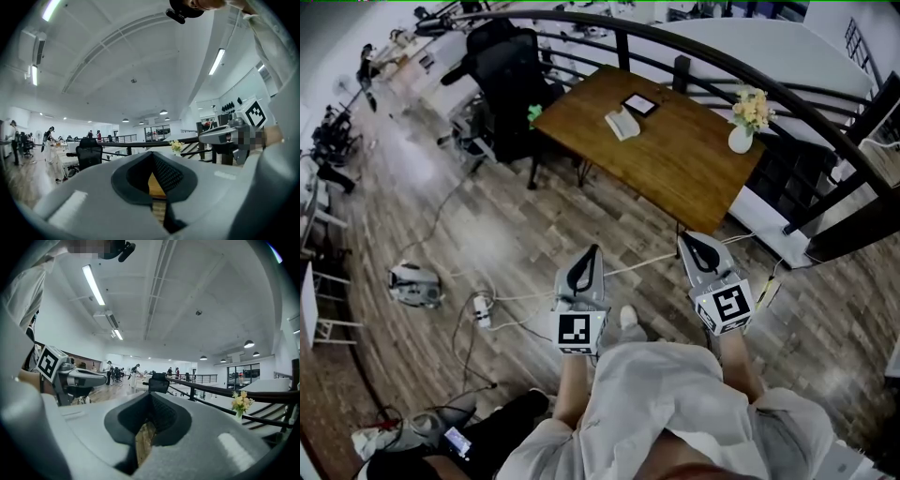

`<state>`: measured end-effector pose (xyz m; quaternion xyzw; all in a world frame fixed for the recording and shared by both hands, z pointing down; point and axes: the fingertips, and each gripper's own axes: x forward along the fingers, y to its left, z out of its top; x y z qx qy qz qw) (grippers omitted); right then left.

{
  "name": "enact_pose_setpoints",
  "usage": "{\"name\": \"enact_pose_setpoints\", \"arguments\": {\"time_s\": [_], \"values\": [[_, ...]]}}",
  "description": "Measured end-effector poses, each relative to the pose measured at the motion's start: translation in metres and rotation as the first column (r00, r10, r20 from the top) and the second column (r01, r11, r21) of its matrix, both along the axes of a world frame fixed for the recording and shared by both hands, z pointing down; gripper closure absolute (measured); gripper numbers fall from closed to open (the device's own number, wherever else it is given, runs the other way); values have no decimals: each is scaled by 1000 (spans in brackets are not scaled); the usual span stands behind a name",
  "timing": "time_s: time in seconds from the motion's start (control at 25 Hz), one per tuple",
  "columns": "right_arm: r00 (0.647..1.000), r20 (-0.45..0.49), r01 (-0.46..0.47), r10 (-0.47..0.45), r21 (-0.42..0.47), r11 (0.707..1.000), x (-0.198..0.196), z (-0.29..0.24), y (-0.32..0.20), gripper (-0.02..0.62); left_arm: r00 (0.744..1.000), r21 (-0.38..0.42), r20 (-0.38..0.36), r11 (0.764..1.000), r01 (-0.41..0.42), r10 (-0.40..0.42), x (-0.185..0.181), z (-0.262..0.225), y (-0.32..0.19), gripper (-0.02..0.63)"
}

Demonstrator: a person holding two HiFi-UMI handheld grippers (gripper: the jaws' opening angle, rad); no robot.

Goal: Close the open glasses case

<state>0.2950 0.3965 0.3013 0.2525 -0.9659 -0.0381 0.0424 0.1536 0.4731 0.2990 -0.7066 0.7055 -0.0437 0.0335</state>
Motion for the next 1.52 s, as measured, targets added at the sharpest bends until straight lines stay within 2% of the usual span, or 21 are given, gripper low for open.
{"name": "enact_pose_setpoints", "arguments": {"time_s": [0.36,0.68,1.08,1.24,1.52], "values": [[999,-18,-31,31,-5,999,-57,3,-34,591,999,-13,-5,999,-42,42,-58,8,-45,588],[997,-26,-69,69,-14,998,-88,8,-54,592,996,-21,-24,996,-83,82,-88,15,-70,588],[998,-17,-64,64,-9,998,-116,7,-89,592,997,-14,-27,997,-70,70,-115,17,-103,588],[998,-15,-55,55,-13,998,-127,8,-117,591,997,-2,-18,998,-70,70,-123,13,-130,588],[1000,-12,-28,28,-23,999,-153,10,-177,592,999,-31,-11,999,-45,45,-146,18,-190,588]]}}
